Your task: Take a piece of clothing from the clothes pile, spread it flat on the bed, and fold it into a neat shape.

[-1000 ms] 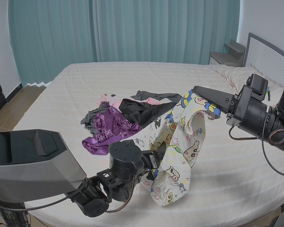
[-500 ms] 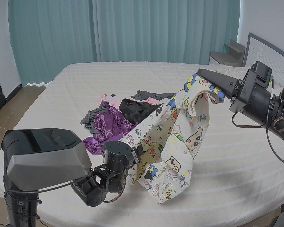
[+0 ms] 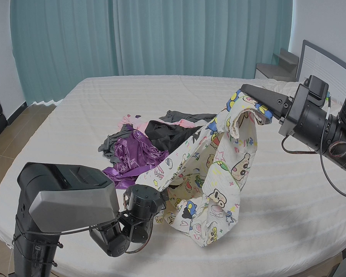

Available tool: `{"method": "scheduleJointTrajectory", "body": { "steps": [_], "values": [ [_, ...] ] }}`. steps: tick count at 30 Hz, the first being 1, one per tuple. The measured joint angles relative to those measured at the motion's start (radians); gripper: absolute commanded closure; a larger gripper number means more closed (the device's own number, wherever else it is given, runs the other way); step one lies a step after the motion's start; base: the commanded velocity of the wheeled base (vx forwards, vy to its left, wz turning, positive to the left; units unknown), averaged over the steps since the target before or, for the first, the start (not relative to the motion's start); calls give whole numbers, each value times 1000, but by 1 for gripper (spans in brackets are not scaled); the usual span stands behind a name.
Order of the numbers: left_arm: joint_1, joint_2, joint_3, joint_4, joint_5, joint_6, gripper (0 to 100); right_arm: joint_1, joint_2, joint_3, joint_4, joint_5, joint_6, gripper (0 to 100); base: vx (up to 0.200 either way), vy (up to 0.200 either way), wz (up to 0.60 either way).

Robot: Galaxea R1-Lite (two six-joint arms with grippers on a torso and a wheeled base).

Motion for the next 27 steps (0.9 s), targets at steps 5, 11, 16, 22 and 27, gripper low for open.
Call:
{"method": "scheduleJointTrajectory", "body": {
  "steps": [5, 11, 16, 22, 27],
  "values": [
    [4, 15, 18, -38, 0, -7, 100, -16, 1, 17, 0, 1, 3, 100, 0, 0, 0],
    [9, -10, 104, -89, -3, -10, 100, -56, 2, 61, -1, 1, 5, 100, 0, 0, 0],
    [9, -105, 195, -112, -5, -10, 100, -83, -1, 92, -1, 2, 6, 100, 0, 0, 0],
    [13, -324, 290, -117, -4, 31, 100, -127, 2, 108, -2, -18, 5, 100, 0, 0, 0],
    [23, -501, 316, -117, -1, 153, 100, -139, 8, 79, -1, -77, 1, 100, 0, 0, 0]
  ]
}}
